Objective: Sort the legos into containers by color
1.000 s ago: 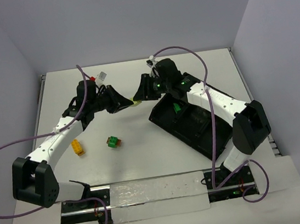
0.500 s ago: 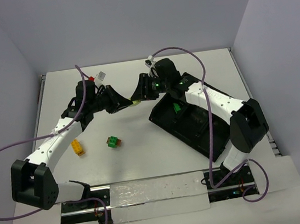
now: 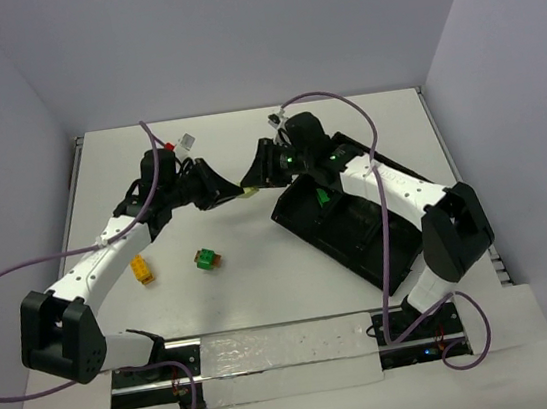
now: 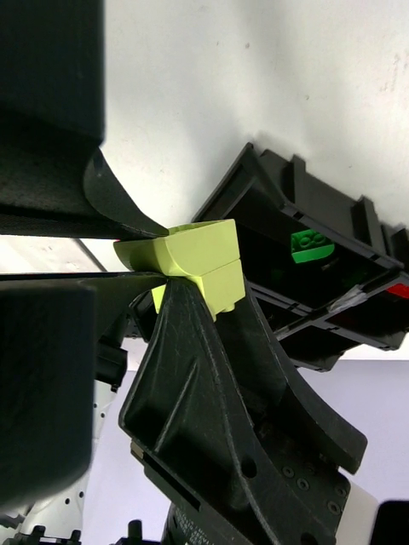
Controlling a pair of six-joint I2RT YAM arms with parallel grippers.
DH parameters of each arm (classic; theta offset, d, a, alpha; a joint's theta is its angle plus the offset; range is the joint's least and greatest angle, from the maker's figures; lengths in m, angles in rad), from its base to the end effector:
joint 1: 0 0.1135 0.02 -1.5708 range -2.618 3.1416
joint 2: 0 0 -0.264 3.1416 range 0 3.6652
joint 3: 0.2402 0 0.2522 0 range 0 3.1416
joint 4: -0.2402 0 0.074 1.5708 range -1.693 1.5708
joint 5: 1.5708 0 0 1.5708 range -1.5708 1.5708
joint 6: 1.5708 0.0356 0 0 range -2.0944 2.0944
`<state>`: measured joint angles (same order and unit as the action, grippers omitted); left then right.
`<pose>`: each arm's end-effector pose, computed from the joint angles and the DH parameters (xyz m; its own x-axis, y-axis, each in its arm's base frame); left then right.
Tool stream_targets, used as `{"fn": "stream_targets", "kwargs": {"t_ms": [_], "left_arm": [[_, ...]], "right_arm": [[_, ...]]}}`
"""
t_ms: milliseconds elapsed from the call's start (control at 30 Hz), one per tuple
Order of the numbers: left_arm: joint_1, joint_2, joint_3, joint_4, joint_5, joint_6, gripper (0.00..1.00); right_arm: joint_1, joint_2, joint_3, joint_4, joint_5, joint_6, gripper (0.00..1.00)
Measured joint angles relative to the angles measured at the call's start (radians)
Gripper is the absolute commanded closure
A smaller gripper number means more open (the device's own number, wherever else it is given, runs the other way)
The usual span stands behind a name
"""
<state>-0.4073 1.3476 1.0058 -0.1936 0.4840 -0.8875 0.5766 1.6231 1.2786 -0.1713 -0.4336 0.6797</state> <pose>0.2718 -0.1353 0.2915 -0.8526 -0.3797 -0.3589 0.0901 0.5698 -0.8169 0.3080 0.2181 0.2984 -0.8251 0.1438 -0.5463 -0.3632 0.6057 0.7080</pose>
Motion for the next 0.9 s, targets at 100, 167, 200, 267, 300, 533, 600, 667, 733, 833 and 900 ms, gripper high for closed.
{"fn": "stream_targets", "kwargs": {"t_ms": [100,167,200,267,300,533,600,667,733,833,900], "left_arm": [[-0.017,-0.001,0.0,0.007,0.017,-0.001,1.0],[-0.021,-0.006,0.0,0.005,0.018,0.002,1.0],[-0.017,-0.01,0.0,0.002,0.017,0.003,1.0],[-0.007,-0.018,0.0,0.006,0.015,0.002,1.0],[-0.004,-0.021,0.0,0.008,0.015,0.002,1.0],[-0.003,-0.016,0.007,0.016,0.021,0.003,1.0],[-0.003,-0.002,0.022,0.012,0.021,0.009,1.0],[-0.005,0.013,0.039,-0.001,0.02,0.02,1.0],[-0.015,0.042,0.076,-0.028,0.016,0.041,1.0],[-0.059,0.098,0.15,-0.071,-0.007,0.079,1.0],[-0.102,0.128,0.186,-0.089,-0.016,0.099,1.0]], "right_arm": [[-0.019,-0.047,-0.049,0.01,-0.017,0.015,1.0],[-0.042,-0.085,-0.073,-0.002,-0.012,0.007,1.0],[-0.062,-0.105,-0.083,-0.011,-0.002,0.003,1.0],[-0.107,-0.139,-0.101,-0.022,0.016,-0.006,1.0],[-0.127,-0.152,-0.109,-0.029,0.027,-0.009,1.0],[-0.165,-0.235,-0.16,-0.097,0.093,-0.032,1.0],[-0.169,-0.272,-0.169,-0.144,0.154,-0.043,1.0],[-0.19,-0.322,-0.191,-0.178,0.221,-0.055,1.0],[-0.233,-0.394,-0.227,-0.227,0.289,-0.066,1.0],[-0.31,-0.518,-0.28,-0.317,0.406,-0.08,1.0],[-0.337,-0.581,-0.299,-0.361,0.473,-0.088,1.0]]}}
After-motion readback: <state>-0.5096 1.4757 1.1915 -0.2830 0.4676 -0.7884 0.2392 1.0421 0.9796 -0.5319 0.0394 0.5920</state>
